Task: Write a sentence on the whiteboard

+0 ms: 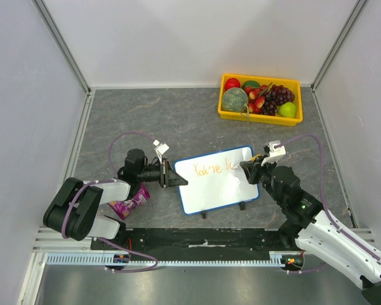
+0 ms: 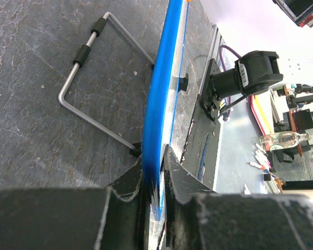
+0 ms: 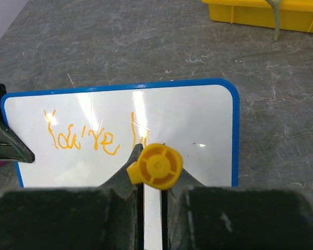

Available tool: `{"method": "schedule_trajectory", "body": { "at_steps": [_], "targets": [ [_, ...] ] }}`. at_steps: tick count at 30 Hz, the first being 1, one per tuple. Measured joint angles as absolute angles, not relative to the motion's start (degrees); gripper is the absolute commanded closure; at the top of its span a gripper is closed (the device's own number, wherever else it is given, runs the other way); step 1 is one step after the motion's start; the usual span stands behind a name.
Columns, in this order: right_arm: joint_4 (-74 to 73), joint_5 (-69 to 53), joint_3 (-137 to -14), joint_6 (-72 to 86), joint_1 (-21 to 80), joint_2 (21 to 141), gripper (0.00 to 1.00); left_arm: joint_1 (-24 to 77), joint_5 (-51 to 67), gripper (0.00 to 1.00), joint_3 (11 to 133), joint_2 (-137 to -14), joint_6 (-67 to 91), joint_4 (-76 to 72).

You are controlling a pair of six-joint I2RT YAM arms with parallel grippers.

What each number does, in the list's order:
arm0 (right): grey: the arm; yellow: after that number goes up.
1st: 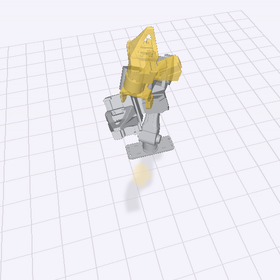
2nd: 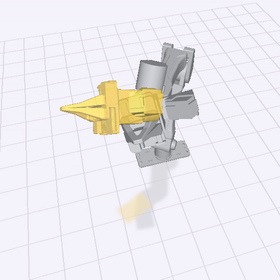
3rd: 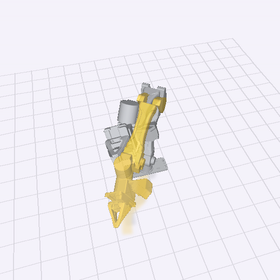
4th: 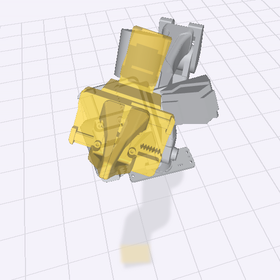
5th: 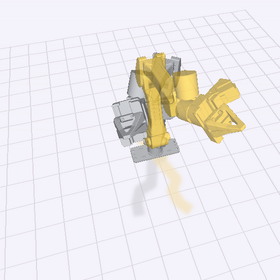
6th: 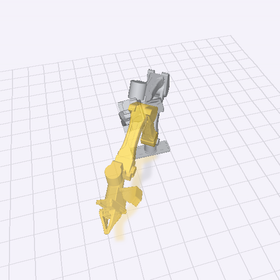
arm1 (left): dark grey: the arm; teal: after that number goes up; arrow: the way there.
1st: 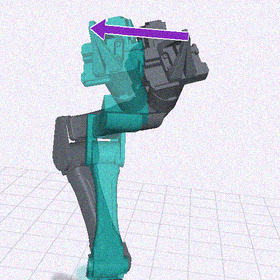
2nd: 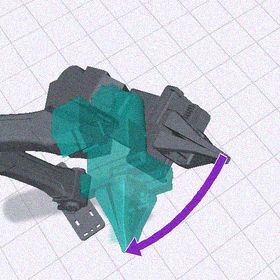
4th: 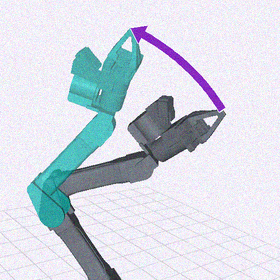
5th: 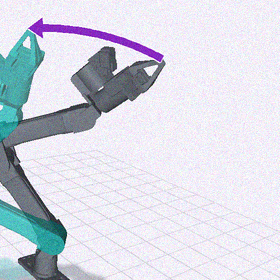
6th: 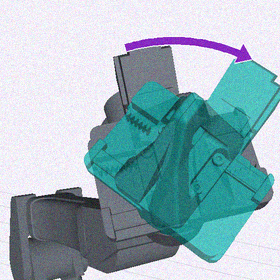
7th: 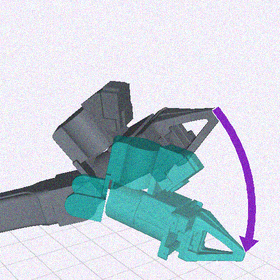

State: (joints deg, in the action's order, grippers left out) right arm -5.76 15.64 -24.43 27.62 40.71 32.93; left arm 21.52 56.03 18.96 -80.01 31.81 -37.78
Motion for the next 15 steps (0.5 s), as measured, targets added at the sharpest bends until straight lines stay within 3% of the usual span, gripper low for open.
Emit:
{"method": "schedule_trajectory", "body": {
  "at_steps": [15],
  "targets": [
    [-4.8,18.9,-26.7,27.4,40.7,36.4,1.00,21.5,56.0,0.98,19.0,-80.1,31.8,-37.8]
  ]
}}
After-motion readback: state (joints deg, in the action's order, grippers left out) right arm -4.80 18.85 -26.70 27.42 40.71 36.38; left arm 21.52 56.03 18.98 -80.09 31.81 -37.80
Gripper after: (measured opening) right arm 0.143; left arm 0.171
